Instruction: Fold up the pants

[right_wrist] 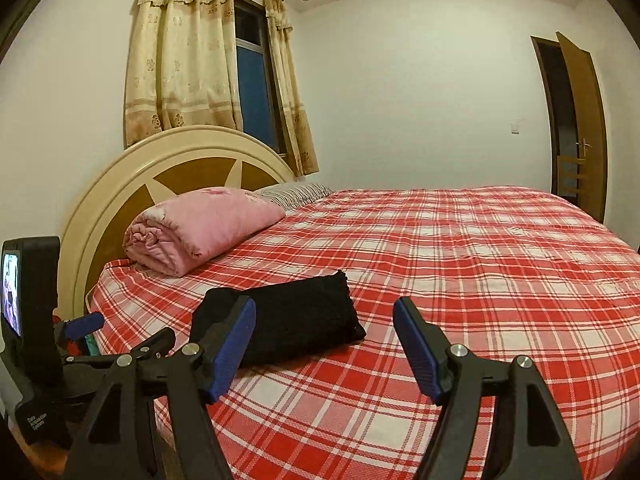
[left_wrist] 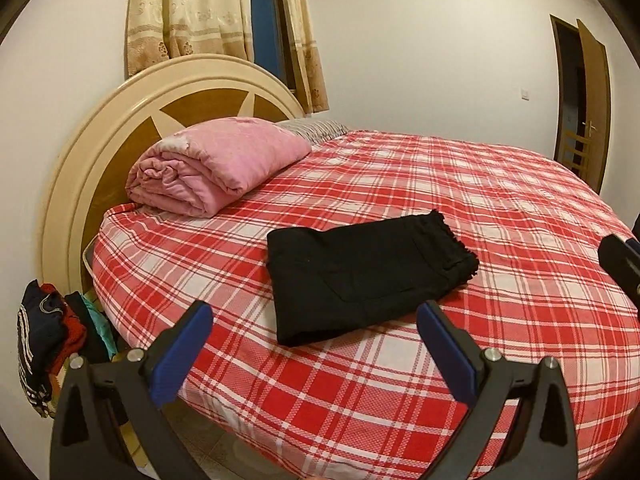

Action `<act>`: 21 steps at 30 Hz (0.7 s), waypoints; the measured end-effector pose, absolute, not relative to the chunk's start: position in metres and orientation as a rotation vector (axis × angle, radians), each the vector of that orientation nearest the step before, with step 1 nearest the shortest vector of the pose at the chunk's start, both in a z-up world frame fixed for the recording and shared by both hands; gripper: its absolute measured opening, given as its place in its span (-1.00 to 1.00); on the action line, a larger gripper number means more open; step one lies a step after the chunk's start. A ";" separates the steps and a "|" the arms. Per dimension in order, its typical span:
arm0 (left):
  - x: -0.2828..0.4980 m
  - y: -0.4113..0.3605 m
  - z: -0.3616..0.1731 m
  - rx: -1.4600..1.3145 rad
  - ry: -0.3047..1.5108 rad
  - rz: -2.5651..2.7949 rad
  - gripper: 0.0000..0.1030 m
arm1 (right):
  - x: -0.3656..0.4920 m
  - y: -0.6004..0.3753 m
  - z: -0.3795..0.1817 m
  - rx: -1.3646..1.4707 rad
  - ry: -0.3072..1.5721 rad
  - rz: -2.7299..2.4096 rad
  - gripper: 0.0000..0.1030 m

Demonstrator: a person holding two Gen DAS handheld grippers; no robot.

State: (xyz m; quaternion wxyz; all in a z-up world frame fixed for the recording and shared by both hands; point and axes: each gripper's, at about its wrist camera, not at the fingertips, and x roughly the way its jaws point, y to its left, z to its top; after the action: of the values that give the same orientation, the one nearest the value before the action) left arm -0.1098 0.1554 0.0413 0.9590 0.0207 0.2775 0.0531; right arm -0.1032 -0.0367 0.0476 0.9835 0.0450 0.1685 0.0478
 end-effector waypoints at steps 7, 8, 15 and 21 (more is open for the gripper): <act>-0.114 0.157 0.046 0.039 0.550 0.120 1.00 | -0.108 -0.037 0.051 0.086 0.313 0.088 0.41; -0.115 0.157 0.047 0.038 0.547 0.122 1.00 | -0.108 -0.037 0.051 0.085 0.310 0.087 0.41; -0.116 0.156 0.050 0.045 0.536 0.125 1.00 | -0.112 -0.035 0.053 0.076 0.293 0.088 0.42; -0.116 0.154 0.051 0.062 0.529 0.136 1.00 | -0.113 -0.035 0.054 0.068 0.282 0.080 0.42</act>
State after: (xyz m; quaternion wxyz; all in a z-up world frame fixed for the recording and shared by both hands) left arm -0.1164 0.1540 0.0514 0.9624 0.0305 0.2613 0.0674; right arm -0.1131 -0.0355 0.0542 0.9887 0.0338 0.1407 0.0399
